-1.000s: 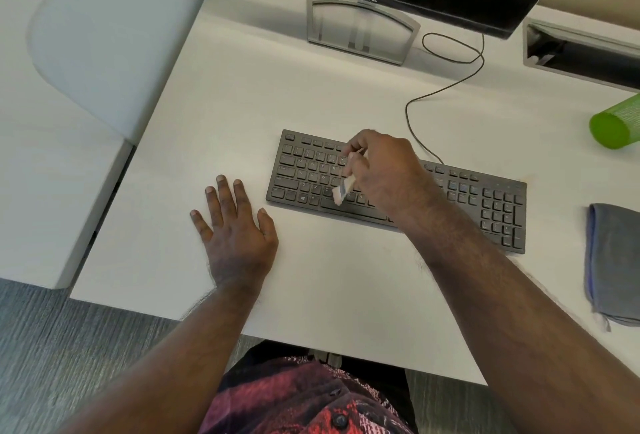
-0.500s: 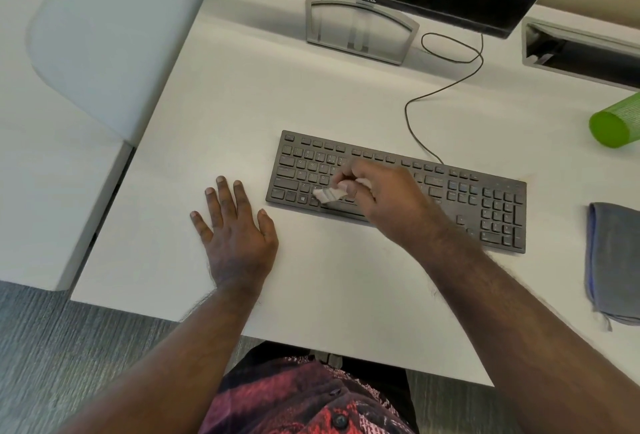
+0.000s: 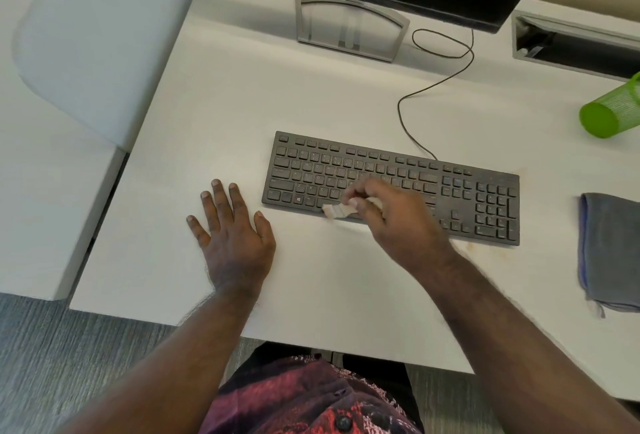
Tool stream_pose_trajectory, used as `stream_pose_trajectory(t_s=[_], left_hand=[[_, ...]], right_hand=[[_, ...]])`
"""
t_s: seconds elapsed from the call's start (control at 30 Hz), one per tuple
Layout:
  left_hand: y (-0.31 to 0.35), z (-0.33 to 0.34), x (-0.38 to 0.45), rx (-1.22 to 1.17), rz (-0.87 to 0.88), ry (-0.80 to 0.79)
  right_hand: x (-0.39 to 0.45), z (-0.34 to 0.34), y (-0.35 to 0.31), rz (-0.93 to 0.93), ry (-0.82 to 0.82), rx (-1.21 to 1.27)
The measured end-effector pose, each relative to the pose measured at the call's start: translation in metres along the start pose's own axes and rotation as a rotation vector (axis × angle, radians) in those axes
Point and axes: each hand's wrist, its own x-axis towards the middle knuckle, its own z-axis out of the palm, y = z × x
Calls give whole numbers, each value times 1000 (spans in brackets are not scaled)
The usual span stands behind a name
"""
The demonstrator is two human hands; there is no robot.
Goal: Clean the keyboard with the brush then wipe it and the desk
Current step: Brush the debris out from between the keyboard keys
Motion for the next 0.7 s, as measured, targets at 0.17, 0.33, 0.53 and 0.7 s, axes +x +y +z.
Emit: stream_pose_trajectory(t_s=[0.17, 0.33, 0.53, 0.7], left_hand=[[0, -1, 0, 3, 2, -9], [-1, 0, 0, -2, 6, -17], [-1, 0, 1, 8, 5, -22], [1, 0, 1, 2, -15, -10]], right_hand=[[-12, -7, 15, 157, 187, -69], [-20, -22, 23, 217, 395, -99], [-6, -17, 15, 99, 320, -71], [16, -5, 8, 18, 231, 19]])
